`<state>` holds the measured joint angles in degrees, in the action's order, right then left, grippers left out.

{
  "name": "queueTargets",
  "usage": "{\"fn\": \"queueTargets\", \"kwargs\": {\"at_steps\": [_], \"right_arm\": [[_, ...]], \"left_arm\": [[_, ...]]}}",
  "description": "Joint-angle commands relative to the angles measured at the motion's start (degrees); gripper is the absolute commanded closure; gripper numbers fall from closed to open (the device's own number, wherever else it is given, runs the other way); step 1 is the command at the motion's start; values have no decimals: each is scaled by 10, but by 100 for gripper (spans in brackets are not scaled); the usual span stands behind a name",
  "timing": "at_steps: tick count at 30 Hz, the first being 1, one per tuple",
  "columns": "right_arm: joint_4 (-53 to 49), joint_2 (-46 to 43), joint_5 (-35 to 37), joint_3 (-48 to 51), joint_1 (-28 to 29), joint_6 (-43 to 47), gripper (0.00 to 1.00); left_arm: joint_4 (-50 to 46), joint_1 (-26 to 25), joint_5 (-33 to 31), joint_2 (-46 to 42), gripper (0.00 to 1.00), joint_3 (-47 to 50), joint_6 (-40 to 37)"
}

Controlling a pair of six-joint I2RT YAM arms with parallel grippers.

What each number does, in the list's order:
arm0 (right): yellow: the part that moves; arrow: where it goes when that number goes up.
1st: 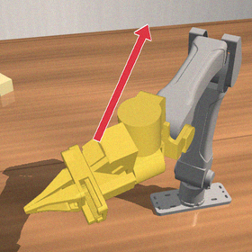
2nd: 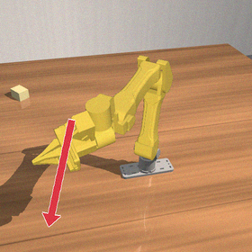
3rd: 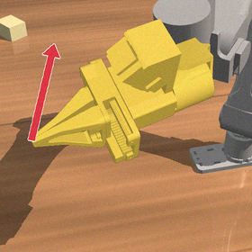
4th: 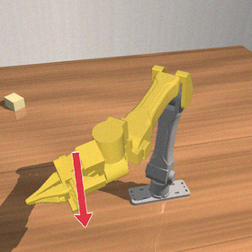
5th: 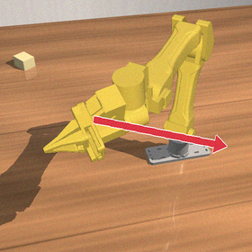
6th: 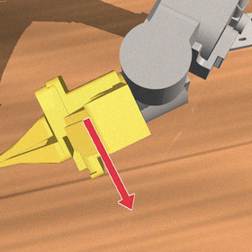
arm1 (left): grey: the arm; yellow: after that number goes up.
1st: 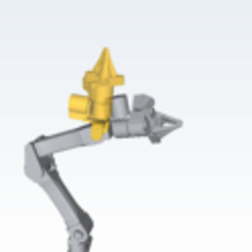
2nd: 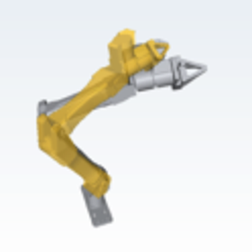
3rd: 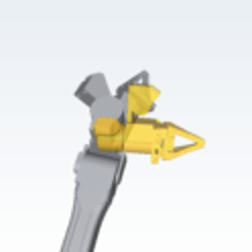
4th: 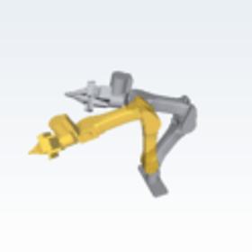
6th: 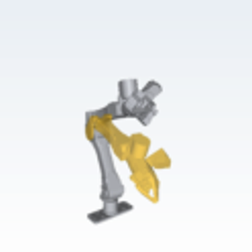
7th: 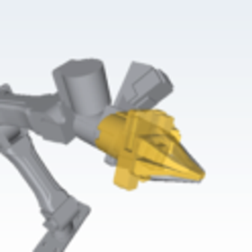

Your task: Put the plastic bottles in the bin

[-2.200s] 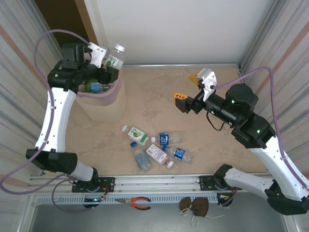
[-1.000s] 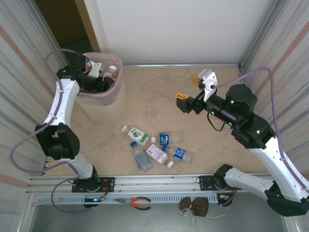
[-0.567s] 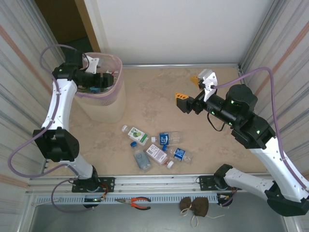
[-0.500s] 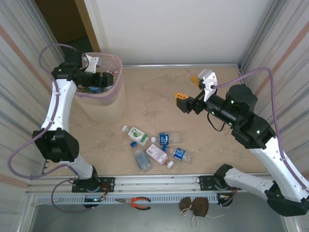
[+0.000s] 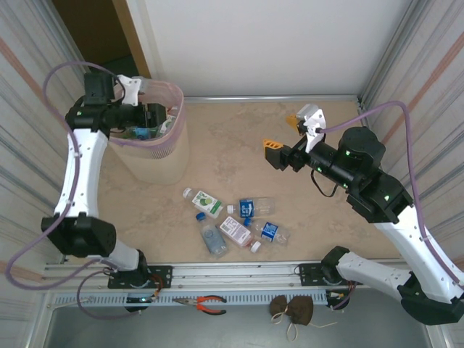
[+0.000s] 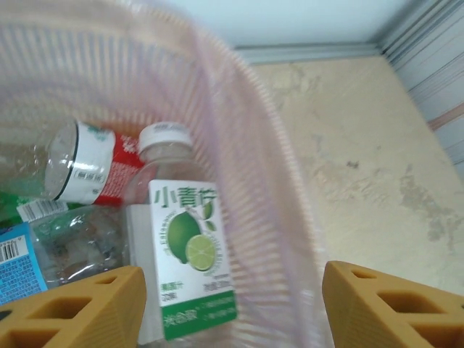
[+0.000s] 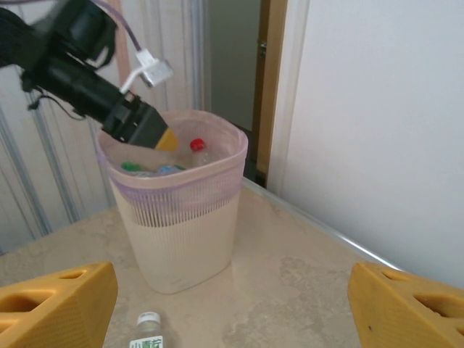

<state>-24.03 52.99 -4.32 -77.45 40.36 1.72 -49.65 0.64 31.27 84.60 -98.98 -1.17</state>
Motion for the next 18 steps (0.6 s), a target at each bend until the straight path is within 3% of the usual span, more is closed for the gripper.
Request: {"fn": "queueTargets", "kwargs": {"at_steps": [1,6,10,18], "right_arm": [[-4,-10,4,5,-6,-11,19],[0,-13,3,10,-11,-12,19],[2,-13,-3,16,-14,-16,19],[8,-26,-11,35,-20,-31,19]], "left_arm": [[35,-2,49,-56,35,18,28],[53,-9,72,-126,36,78,69],[50,-52,45,-185,36,133,91],[43,-209,-106,-305,36,296,178]]}}
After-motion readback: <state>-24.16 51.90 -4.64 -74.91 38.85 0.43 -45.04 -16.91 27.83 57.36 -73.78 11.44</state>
